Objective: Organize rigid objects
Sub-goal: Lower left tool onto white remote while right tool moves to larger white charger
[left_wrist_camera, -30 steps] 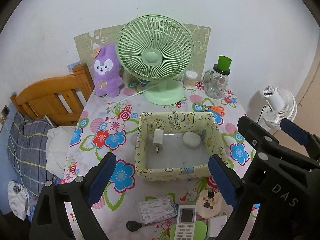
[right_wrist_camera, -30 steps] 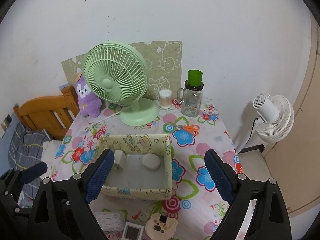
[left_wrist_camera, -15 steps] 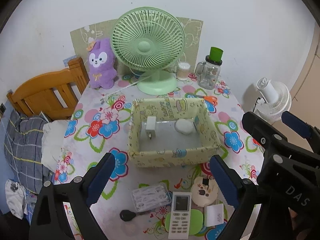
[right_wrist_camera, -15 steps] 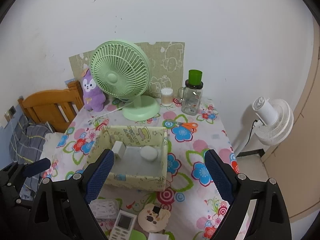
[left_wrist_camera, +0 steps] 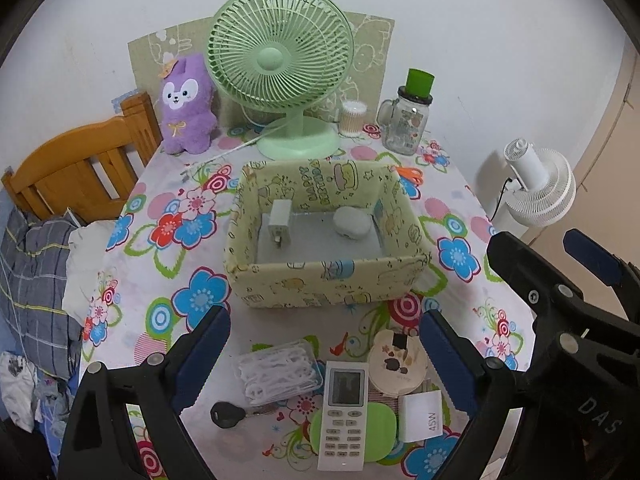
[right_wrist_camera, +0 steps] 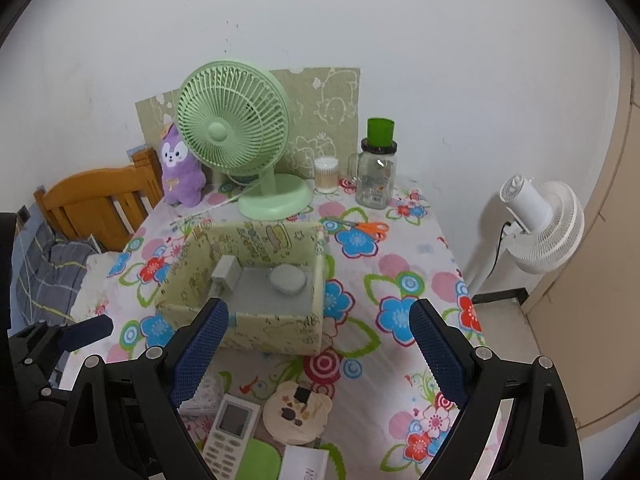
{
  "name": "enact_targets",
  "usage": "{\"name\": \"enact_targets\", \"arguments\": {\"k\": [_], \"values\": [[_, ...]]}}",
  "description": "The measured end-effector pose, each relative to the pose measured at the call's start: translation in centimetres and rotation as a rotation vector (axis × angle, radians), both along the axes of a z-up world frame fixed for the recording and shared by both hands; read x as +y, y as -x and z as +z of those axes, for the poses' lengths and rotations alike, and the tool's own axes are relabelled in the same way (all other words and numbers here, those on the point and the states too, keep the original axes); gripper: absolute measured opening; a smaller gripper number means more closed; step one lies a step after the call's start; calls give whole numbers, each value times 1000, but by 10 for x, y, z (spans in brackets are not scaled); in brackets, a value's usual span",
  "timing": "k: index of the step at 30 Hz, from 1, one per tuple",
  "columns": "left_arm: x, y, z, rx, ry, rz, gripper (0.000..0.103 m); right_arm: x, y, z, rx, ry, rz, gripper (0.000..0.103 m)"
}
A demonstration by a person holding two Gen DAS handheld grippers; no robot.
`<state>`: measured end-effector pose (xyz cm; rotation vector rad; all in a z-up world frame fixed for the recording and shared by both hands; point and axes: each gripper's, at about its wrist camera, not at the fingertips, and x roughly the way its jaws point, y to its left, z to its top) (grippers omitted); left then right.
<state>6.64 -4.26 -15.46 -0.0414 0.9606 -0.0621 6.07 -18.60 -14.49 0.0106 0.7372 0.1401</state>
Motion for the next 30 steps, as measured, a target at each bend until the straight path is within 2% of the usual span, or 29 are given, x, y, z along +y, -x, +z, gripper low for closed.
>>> {"name": "enact_targets", "arguments": {"k": [8,12,17,24,30], "values": [[-8,7,-25,28,-5,-28,97,-7,10,-28,23,18,-29,94],[-12,13,-36,28,-32,-47,97,-5,15,-41,31,37,-32,94],[-11,17,-52,42,-18,-58,97,-1,22,-55,40,45,-38,94],[-7,22,-76,58,-8,-59,97,2,30,-75,58,25,-51,94],[-5,25,-96,104,-9,-46,97,1,35,-96,92,13,-72,94]]}}
